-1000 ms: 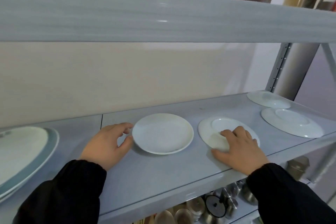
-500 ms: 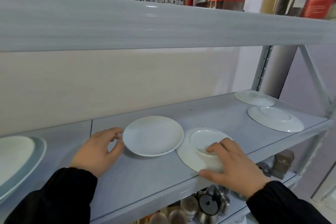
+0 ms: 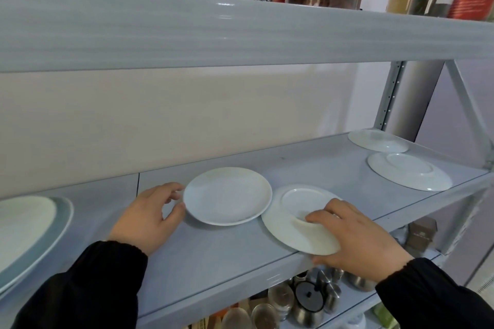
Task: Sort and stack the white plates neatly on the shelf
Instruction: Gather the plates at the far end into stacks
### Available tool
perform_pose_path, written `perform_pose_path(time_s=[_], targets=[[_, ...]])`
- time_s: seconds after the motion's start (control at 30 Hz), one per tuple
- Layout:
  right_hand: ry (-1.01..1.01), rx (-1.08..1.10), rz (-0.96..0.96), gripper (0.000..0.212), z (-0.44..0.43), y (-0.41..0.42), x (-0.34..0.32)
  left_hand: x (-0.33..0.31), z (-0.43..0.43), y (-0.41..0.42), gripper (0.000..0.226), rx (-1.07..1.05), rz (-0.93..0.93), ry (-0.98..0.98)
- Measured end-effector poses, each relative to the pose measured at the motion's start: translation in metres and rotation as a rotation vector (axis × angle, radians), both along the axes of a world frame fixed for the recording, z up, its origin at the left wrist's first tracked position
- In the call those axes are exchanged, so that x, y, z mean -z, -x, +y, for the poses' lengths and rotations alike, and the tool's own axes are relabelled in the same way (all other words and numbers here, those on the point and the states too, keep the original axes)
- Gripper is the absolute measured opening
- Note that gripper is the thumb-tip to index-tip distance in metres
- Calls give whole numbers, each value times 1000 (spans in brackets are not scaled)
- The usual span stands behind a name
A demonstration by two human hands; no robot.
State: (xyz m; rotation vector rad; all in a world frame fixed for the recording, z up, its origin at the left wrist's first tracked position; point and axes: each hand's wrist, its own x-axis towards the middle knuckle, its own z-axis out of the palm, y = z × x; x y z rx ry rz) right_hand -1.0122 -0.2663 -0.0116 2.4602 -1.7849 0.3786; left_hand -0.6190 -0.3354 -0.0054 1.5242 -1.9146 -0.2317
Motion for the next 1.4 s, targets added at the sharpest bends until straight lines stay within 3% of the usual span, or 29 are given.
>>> perform_pose_path(time_s=[0.17, 0.3, 0.4, 0.5, 0.6, 0.7, 0.8, 0.87, 1.1, 1.2, 1.4], targets=[[12, 8, -146, 57, 0, 13, -23, 3, -3, -2, 32, 10, 9, 14], [264, 105, -427, 51, -16, 25, -28, 6, -6, -5, 32, 15, 12, 28], [406, 241, -706, 34, -26, 14, -37, 8, -8, -5, 33, 6, -1, 41], [351, 378, -1163, 27, -41, -8, -40, 8, -8, -5, 34, -6, -9, 56], [148, 246, -1701, 27, -72, -33, -34, 9, -9, -5, 36, -15, -15, 80], [-119, 143, -1922, 47, -105, -58, -21, 10, -9, -5, 38, -22, -3, 77], [-238, 138, -1891, 58, -119, -81, -9, 11, -9, -5, 39, -21, 1, 67], [-213, 170, -1811, 53, -121, -87, -4, 11, -9, -5, 40, -23, -5, 67], [-149, 153, -1328, 49, -114, -90, -6, 11, -10, -5, 50, -29, -22, 56], [-158, 176, -1211, 68, -112, -91, -7, 11, -9, -5, 44, -33, -12, 66], [-126, 190, -1129, 73, -109, -93, -7, 8, -8, -4, 38, -15, -17, 70]])
